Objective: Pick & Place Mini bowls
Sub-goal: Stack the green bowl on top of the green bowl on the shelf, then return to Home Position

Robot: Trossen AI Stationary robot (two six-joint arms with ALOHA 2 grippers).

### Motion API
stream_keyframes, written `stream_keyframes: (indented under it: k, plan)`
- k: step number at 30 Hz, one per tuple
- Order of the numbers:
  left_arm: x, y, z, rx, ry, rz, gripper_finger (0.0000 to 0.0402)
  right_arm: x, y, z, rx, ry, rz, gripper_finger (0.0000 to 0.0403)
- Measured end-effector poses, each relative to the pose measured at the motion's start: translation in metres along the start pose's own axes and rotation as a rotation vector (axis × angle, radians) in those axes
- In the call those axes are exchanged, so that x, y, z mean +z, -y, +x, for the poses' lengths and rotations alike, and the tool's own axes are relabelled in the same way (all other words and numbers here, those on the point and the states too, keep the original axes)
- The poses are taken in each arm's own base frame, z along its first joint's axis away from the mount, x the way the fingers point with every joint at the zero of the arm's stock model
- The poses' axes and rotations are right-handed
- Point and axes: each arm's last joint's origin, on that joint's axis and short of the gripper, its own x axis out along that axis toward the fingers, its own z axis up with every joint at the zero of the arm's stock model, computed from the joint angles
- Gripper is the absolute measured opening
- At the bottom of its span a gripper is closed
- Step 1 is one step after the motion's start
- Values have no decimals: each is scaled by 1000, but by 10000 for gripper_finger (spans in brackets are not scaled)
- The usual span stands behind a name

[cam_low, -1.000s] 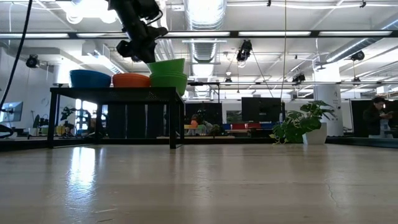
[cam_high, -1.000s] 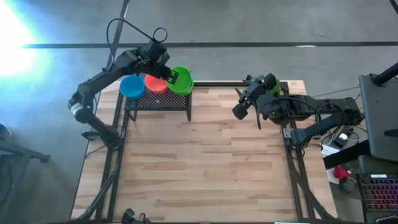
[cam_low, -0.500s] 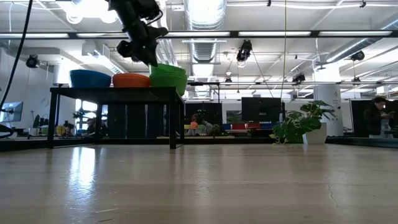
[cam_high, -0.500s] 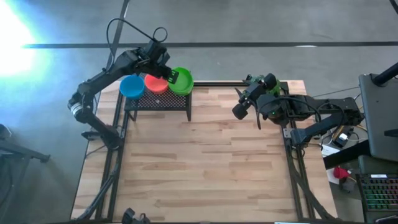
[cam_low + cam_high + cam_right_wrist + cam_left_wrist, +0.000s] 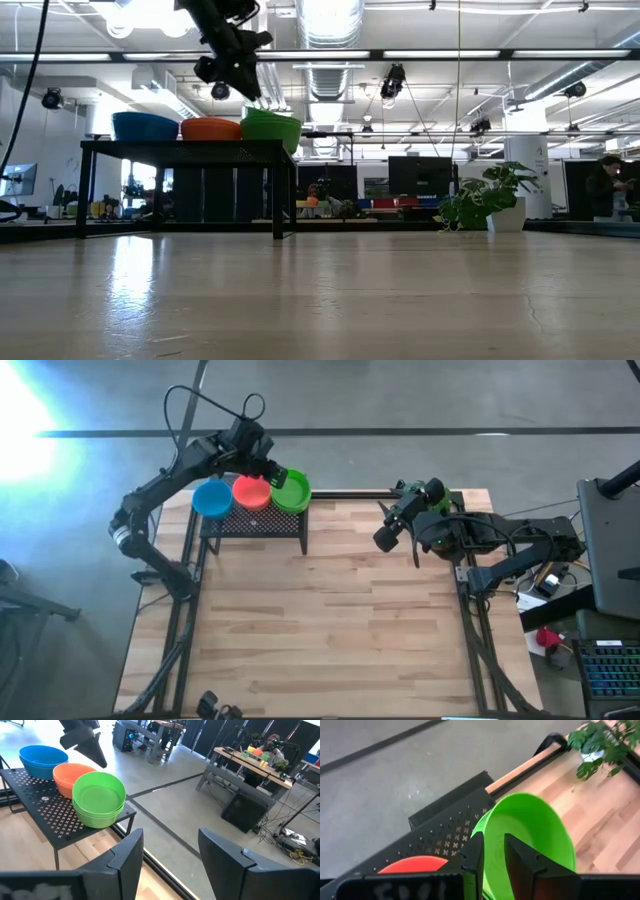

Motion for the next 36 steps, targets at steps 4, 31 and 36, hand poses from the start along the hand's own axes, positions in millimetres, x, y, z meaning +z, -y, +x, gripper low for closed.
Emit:
stream_keyframes:
  k: [4,31,36]
  plan:
    - [5,3,-3,-13,43,20,67,0,0,0,0,0,-2,187]
    - [-19,1,28,92,18,122,0,0,0,0,-3,0,8,187]
    - [-11,9,-15,47,148,161,0,7,7,-5,8,17,15,177]
